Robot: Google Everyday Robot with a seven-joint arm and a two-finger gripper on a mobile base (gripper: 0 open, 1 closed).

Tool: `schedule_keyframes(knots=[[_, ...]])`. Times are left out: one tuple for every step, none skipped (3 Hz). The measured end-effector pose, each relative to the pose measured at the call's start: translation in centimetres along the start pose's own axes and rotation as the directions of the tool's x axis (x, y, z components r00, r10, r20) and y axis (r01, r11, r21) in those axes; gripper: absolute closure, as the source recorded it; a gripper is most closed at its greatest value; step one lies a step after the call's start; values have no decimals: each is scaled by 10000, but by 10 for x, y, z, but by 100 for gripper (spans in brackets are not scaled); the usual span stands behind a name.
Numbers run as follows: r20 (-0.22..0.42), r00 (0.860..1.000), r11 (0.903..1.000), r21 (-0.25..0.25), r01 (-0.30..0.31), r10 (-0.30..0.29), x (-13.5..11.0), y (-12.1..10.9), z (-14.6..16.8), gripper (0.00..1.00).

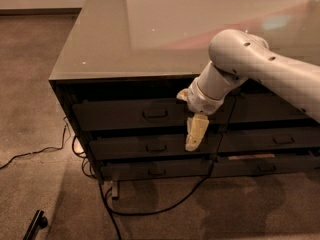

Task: Open top drawer

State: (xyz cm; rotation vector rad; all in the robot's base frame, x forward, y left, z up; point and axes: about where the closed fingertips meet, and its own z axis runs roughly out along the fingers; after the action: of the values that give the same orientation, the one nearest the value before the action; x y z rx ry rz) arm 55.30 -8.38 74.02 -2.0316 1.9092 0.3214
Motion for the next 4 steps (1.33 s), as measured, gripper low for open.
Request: schedule_keyframes(knots=[[-276,9996,9998,-168,-97,93,-4,6,19,0],[-359,9990,9993,-281,-259,249,-7,-2,49,0],[-580,9980,9981,-535,-300,269,-8,-14,76,0],[-830,9960,9979,-531,-383,339,-3,-32,87,0]])
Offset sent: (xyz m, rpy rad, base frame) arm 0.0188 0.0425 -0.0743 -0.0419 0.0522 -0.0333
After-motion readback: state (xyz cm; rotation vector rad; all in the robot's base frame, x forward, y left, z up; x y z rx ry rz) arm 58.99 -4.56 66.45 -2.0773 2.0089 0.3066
